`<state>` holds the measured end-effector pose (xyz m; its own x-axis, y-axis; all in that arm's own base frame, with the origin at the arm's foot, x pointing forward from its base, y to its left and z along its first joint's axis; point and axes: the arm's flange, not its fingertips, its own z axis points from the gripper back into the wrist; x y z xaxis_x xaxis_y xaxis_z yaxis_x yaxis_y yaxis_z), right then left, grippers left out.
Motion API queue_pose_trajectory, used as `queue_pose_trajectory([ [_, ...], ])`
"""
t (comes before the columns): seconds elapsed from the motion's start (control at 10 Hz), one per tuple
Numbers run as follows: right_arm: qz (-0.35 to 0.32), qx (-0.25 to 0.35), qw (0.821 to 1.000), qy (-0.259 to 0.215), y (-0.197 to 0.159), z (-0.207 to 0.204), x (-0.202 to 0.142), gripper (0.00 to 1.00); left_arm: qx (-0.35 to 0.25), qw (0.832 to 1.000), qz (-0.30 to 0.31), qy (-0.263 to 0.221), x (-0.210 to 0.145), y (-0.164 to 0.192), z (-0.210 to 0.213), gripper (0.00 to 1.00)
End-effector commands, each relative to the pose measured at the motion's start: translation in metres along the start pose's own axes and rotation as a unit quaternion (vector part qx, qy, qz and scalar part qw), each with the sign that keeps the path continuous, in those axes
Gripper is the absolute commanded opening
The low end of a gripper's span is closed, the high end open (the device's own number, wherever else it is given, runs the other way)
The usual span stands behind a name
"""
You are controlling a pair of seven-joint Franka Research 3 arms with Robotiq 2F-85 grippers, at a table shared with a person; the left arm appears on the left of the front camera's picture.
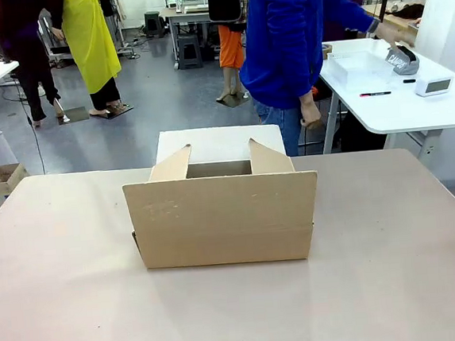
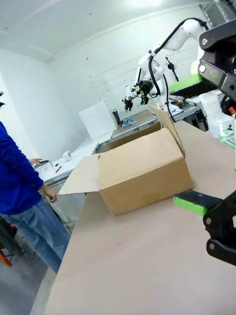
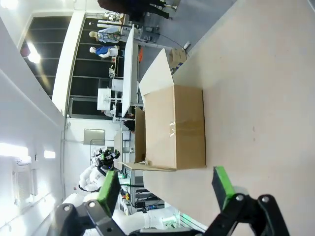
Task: Pack the gift set into the box.
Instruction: Place both hands on the side flaps of the Package Box and spread them outward.
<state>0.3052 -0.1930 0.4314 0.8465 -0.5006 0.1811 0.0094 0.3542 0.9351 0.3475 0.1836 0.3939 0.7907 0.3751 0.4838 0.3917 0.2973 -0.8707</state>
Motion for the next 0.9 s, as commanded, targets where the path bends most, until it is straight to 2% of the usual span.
queue_pose_trajectory([
  [0.0,0.009,0.014,1.0,-0.009,0.0,-0.001,0.0,1.0,0.003,1.0,-0.017,-0.007,0.003,-0.005,0.001,1.0],
  [0.2,-0.001,0.001,1.0,-0.001,0.0,0.001,0.0,1.0,0.004,1.0,0.0,0.001,0.0,-0.001,0.001,1.0],
  [0.3,0.033,-0.046,0.998,0.023,0.028,-0.021,-0.001,1.0,0.014,0.999,-0.02,0.042,0.006,-0.023,-0.018,1.0],
  [0.4,0.084,-0.086,0.992,0.028,0.065,-0.05,-0.004,1.0,0.046,0.993,-0.056,0.089,0.015,-0.05,-0.046,1.0],
  [0.5,0.147,-0.112,0.982,0.048,0.108,-0.087,-0.014,1.0,0.061,0.981,-0.097,0.157,0.025,-0.081,-0.083,1.0],
  [0.6,0.191,-0.133,0.971,0.062,0.138,-0.119,-0.027,1.0,0.074,0.97,-0.121,0.198,0.033,-0.102,-0.116,1.0],
  [0.7,0.23,-0.15,0.958,0.085,0.16,-0.151,-0.045,1.0,0.12,0.959,-0.139,0.215,0.038,-0.118,-0.148,1.0],
  [0.8,0.263,-0.165,0.946,0.098,0.174,-0.179,-0.065,1.0,0.139,0.951,-0.156,0.228,0.042,-0.133,-0.175,1.0],
])
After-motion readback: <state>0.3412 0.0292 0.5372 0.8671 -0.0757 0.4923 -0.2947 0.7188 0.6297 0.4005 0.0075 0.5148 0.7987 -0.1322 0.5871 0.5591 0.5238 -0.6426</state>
